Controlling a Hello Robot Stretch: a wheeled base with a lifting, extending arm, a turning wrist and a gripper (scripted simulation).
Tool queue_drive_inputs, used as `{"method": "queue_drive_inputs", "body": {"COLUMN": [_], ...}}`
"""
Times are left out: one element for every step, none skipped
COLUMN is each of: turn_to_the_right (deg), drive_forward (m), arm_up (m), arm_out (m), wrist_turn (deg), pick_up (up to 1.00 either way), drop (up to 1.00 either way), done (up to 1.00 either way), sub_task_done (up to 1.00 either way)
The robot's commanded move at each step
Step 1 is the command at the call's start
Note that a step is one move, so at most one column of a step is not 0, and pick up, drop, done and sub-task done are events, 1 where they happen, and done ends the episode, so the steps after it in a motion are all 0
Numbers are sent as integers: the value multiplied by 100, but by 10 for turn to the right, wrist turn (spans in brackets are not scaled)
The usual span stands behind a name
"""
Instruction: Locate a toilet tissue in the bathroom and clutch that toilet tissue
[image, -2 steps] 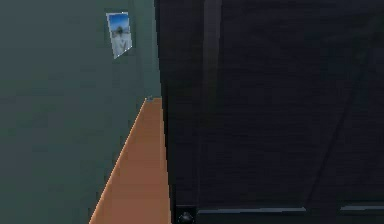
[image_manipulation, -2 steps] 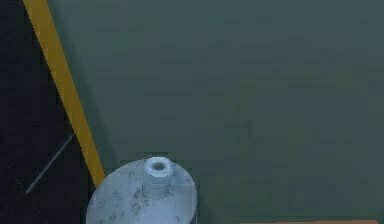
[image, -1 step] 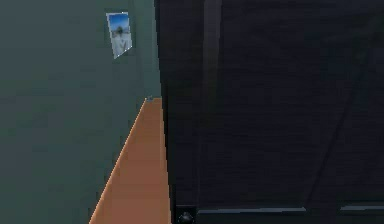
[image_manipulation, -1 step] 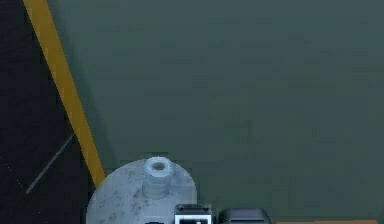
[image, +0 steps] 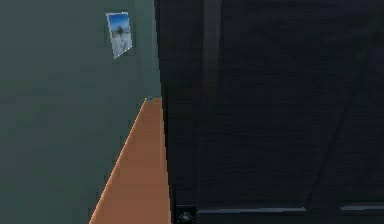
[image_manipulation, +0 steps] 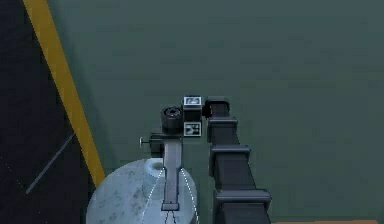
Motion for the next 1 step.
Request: {"method": "queue_drive_inputs", "body": {"turn_to_the_right": [0], "drive_forward": [0], "arm_up": [0], "arm_out": [0], "wrist_turn": [450], "pick_up": [0], "drop": [0], "done": [0], "sub_task_done": [0]}}
